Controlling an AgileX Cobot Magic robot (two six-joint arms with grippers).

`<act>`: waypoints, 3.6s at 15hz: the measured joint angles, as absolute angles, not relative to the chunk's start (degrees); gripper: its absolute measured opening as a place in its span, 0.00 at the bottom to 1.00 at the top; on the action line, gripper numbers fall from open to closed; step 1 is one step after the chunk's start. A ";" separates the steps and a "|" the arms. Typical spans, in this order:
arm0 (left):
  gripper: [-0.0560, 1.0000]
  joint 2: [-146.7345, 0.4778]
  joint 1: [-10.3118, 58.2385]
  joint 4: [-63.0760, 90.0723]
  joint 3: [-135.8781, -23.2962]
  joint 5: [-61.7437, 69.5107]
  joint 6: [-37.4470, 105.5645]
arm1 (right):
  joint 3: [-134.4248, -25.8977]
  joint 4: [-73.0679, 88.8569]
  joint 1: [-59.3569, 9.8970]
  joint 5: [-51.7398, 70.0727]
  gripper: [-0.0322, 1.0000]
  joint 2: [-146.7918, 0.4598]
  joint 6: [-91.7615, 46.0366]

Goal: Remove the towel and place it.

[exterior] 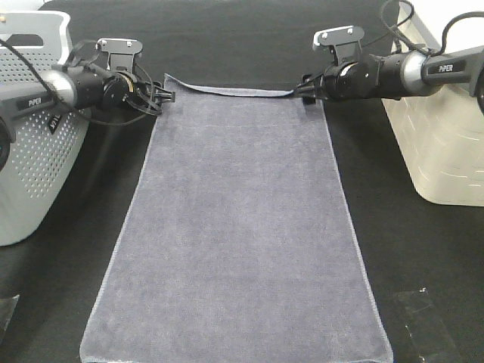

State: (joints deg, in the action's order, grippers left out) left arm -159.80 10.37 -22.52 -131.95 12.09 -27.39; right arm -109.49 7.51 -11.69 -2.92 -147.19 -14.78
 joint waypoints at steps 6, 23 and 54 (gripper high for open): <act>0.63 -156.07 10.54 -21.72 -132.01 16.79 -27.39 | -109.55 7.73 -11.69 1.66 0.79 -145.70 -14.78; 0.63 -137.05 15.24 -15.41 -138.66 29.79 -25.50 | -109.95 9.45 -11.86 16.90 0.79 -118.77 -14.78; 0.63 -15.87 16.04 -0.69 -35.52 70.02 -4.93 | -39.82 5.96 -11.86 69.56 0.78 -48.01 -1.26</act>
